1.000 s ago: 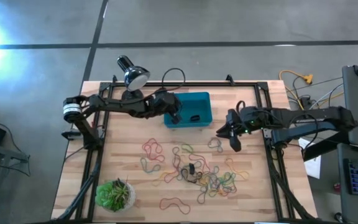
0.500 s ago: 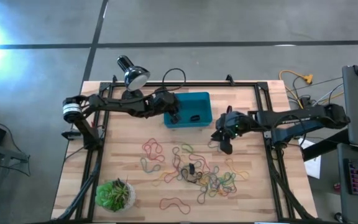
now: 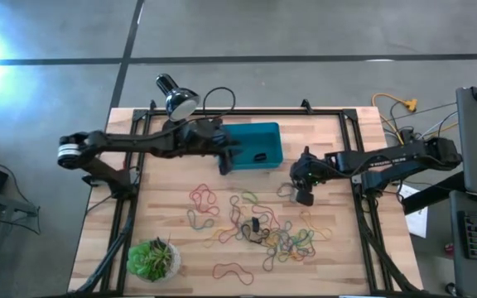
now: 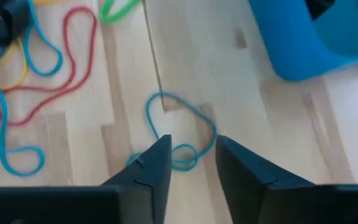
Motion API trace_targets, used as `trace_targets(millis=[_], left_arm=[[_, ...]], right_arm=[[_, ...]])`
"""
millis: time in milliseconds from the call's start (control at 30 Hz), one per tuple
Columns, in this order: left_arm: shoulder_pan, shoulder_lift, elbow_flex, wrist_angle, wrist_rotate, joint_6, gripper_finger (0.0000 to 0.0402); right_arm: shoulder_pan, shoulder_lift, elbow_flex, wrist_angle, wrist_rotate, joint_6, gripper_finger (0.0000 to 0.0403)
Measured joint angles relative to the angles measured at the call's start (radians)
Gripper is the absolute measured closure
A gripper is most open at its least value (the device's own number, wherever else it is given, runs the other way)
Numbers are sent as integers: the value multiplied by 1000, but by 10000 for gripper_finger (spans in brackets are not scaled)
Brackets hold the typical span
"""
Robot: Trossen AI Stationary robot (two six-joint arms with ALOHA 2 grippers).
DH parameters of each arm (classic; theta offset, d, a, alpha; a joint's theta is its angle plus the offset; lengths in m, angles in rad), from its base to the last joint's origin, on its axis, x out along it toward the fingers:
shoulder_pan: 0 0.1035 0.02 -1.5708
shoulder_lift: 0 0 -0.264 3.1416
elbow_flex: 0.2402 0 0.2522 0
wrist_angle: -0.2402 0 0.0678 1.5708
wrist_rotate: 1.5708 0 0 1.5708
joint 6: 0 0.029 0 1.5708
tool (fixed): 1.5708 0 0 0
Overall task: Pick and place rubber bands into bin
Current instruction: Put the blue rubber band into the blue bin
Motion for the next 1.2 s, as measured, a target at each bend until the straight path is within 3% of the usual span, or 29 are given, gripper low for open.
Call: trace_targets(millis=[267, 533, 1000, 1200], left_arm=[[-60, -125, -11, -74, 0, -6, 292], [-92, -154, -11, -89, 0, -7, 292], [-106, -153, -11, -83, -2, -34, 292], [-115, -153, -11, -83, -2, -36, 292]], right_arm=[[0, 8, -98, 93, -78, 7, 217], [0, 16, -145, 159, -74, 69, 189], [-2, 227, -132, 276, -25, 121, 190], [0, 241, -132, 274, 2, 149, 224]])
